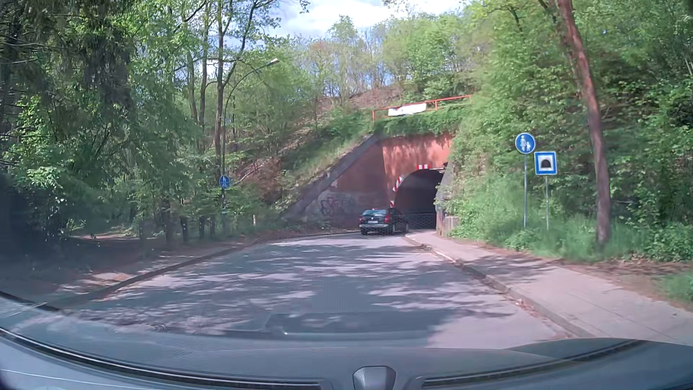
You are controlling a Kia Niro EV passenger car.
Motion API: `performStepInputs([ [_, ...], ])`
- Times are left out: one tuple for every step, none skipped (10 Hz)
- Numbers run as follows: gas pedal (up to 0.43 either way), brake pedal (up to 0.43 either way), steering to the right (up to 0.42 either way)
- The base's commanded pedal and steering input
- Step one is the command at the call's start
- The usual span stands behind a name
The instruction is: Follow the waypoints while adhering to traffic rules and regulations
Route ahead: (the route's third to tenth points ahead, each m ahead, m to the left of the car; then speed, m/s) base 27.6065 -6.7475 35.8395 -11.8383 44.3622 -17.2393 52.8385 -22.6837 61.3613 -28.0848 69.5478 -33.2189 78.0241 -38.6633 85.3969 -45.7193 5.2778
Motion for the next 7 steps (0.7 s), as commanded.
performStepInputs([
  [0.000,0.000,-0.024],
  [0.000,0.000,-0.022],
  [0.000,0.000,-0.020],
  [0.000,0.000,-0.019],
  [0.000,0.000,-0.016],
  [0.000,0.000,-0.010],
  [0.000,0.000,-0.007],
])
